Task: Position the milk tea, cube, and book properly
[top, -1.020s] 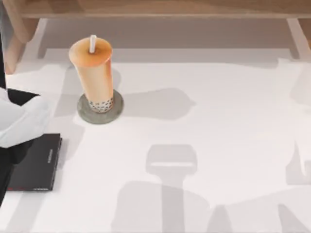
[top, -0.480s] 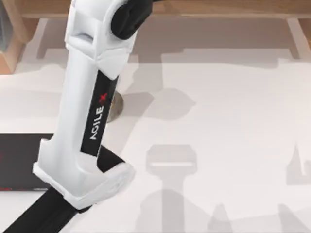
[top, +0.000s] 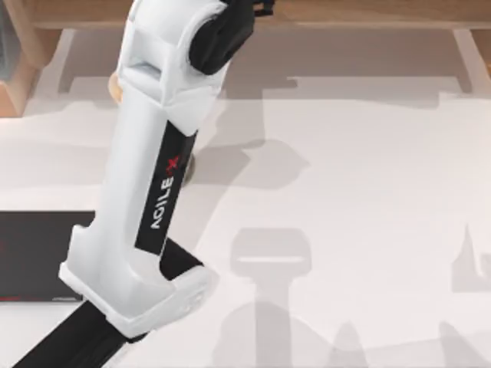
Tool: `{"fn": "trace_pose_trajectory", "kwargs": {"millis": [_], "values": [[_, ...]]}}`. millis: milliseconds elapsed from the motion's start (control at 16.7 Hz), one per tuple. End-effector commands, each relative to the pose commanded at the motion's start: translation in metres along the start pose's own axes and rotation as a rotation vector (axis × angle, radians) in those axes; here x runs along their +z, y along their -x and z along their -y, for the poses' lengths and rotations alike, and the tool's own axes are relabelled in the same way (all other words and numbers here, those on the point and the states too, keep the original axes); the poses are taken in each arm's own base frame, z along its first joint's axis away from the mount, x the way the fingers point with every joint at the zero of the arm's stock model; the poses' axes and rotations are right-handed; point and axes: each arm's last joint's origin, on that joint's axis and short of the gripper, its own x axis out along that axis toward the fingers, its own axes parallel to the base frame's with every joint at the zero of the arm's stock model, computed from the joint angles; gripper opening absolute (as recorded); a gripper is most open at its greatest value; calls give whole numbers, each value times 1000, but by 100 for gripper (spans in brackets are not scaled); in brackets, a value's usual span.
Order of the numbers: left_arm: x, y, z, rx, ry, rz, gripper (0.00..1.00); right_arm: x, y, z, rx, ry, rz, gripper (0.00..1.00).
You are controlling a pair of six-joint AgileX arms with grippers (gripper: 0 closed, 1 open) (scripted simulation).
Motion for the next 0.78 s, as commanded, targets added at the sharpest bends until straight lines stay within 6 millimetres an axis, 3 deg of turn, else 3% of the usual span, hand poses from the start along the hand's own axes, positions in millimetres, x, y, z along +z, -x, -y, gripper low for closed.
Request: {"fn": "trace_pose_trajectory", "kwargs": {"millis": [360,780], "values": [[12,-11,15,-15,50,62,0,0,0,0,0,0,0,100],[17,-59,14,-21,34,76,0,0,0,0,0,0,0,100]]}}
